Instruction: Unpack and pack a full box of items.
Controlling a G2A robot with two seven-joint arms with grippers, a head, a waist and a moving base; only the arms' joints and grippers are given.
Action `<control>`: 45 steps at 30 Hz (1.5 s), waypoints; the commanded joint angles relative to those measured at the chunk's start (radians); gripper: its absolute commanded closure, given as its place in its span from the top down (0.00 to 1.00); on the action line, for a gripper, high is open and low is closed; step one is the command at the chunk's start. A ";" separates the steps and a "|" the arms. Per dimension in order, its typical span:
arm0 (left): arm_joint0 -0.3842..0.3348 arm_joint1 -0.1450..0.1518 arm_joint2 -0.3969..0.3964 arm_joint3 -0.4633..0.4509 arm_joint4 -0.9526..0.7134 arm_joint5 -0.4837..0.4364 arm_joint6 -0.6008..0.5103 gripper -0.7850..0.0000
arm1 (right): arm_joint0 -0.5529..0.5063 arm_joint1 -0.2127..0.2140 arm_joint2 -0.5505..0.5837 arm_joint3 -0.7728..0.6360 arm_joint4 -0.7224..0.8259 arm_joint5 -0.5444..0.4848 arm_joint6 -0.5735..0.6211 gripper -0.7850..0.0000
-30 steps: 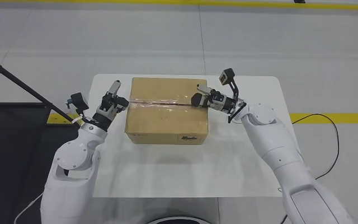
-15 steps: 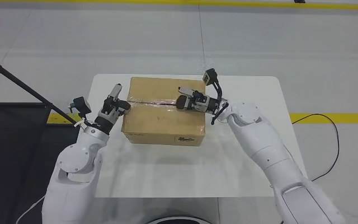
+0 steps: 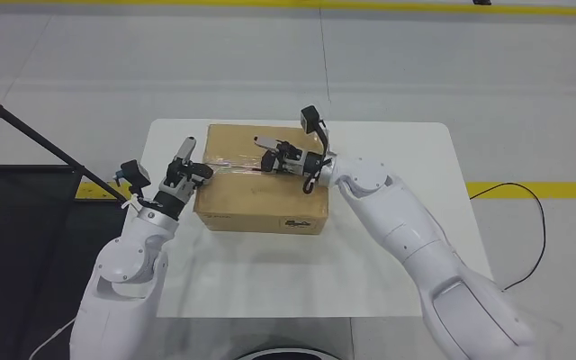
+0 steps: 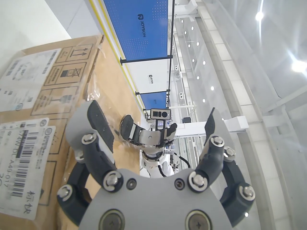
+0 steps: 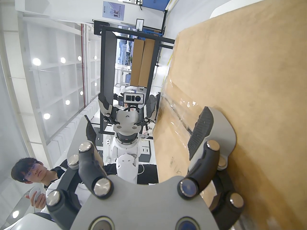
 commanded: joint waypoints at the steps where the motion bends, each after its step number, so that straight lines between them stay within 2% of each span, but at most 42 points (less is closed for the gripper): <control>1: 0.003 0.000 -0.001 -0.001 -0.008 -0.005 0.007 1.00 | 0.012 -0.019 -0.013 0.016 0.011 -0.006 0.001 1.00; 9: 0.014 0.000 -0.057 -0.009 -0.046 -0.029 0.078 1.00 | 0.062 -0.087 -0.047 0.096 0.029 -0.038 -0.003 1.00; 14: 0.015 0.003 -0.080 0.018 -0.012 -0.023 0.109 1.00 | 0.083 -0.118 -0.054 0.138 0.032 -0.052 0.004 1.00; 25: -0.013 0.000 -0.010 0.091 0.004 -0.039 0.080 1.00 | 0.108 -0.182 -0.071 0.203 0.032 -0.048 0.027 1.00; 35: -0.014 -0.002 0.011 0.093 -0.012 -0.041 0.075 1.00 | 0.117 -0.233 -0.059 0.280 0.061 -0.078 0.035 1.00; 40: -0.014 -0.001 0.014 0.092 -0.013 -0.039 0.072 1.00 | 0.129 -0.247 -0.047 0.320 0.065 -0.089 0.068 1.00; 45: -0.018 0.000 0.010 0.093 -0.015 -0.039 0.073 1.00 | 0.147 -0.243 -0.024 0.363 0.064 -0.107 0.103 1.00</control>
